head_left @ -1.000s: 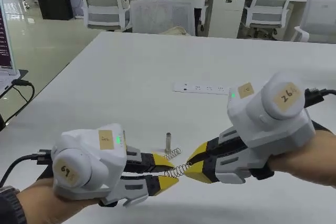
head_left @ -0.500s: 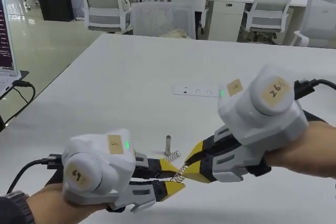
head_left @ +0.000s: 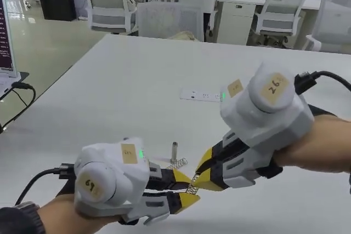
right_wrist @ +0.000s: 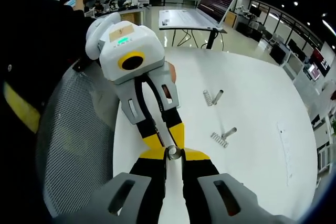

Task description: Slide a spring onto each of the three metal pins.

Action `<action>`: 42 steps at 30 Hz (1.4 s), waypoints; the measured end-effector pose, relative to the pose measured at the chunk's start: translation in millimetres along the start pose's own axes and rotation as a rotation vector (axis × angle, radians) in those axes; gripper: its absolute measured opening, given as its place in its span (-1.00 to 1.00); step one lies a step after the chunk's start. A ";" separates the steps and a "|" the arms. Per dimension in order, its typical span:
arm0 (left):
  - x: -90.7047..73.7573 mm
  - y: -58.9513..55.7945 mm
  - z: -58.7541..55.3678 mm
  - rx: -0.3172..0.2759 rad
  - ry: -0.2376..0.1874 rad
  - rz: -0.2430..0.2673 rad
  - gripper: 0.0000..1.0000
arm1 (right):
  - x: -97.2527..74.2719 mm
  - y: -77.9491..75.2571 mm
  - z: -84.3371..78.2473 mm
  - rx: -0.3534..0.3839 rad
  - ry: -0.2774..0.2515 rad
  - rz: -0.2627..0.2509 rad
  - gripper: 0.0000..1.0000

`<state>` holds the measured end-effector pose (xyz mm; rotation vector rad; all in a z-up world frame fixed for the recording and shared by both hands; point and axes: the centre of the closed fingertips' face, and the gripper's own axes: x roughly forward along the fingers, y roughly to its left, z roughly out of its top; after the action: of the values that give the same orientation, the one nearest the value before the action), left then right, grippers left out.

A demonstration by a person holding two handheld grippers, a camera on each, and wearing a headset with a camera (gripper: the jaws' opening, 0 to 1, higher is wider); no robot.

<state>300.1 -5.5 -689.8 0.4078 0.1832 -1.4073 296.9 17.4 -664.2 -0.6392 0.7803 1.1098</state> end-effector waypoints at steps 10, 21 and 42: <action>4.3 -3.1 1.1 -0.014 -0.013 -0.013 -0.93 | -0.2 1.2 -3.5 -0.025 0.076 0.031 -0.85; 4.6 -2.5 3.3 -0.070 -0.039 -0.011 -0.73 | -1.6 -0.5 -6.1 -0.022 0.098 0.037 -0.85; -7.5 18.2 -4.5 -0.200 -0.097 0.033 -0.24 | -36.0 -46.4 -21.1 0.048 0.122 -0.066 -0.85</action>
<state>317.2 5.1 -688.2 0.1762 0.2348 -1.3581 327.3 -33.2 -644.1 -0.6924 0.8822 0.9962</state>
